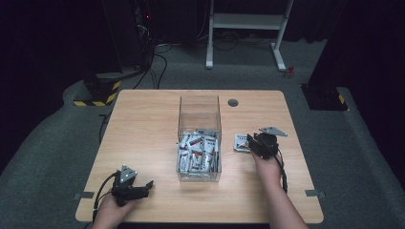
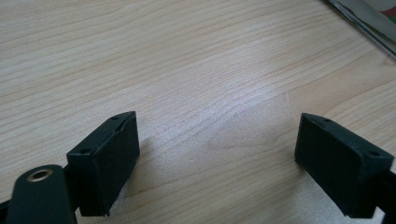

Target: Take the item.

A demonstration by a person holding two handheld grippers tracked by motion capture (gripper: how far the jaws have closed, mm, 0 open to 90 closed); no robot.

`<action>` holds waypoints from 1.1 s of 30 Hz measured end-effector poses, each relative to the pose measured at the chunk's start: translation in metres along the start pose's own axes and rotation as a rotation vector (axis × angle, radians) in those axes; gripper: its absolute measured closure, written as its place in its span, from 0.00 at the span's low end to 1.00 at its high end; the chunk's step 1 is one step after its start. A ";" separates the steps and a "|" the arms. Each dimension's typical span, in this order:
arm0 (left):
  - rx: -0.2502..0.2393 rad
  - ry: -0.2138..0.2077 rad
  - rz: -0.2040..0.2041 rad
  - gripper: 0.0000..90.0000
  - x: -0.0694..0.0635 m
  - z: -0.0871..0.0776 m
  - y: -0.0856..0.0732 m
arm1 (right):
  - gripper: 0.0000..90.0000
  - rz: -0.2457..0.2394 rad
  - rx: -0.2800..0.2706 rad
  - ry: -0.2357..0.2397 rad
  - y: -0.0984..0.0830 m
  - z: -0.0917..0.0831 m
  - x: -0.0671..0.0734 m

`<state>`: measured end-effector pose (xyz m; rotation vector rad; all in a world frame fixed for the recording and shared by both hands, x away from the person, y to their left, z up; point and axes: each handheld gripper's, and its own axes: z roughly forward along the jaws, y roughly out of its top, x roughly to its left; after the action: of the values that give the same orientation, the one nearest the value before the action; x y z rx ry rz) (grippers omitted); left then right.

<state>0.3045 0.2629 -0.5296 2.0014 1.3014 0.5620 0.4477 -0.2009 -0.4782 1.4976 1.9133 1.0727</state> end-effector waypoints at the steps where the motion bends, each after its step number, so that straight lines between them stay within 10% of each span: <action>1: 0.000 0.000 0.001 0.16 0.000 0.000 0.000 | 0.71 -0.001 0.001 0.000 0.000 -0.001 0.000; 10: 0.000 -0.001 0.007 0.16 0.000 0.000 0.000 | 0.45 -0.042 -0.018 0.006 -0.002 -0.012 0.005; 33: 0.000 -0.001 0.007 0.16 0.000 0.000 0.000 | 0.34 -0.118 -0.062 0.086 -0.037 -0.052 0.045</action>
<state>0.3046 0.2631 -0.5295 2.0070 1.2946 0.5640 0.3733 -0.1759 -0.4743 1.3072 1.9816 1.1481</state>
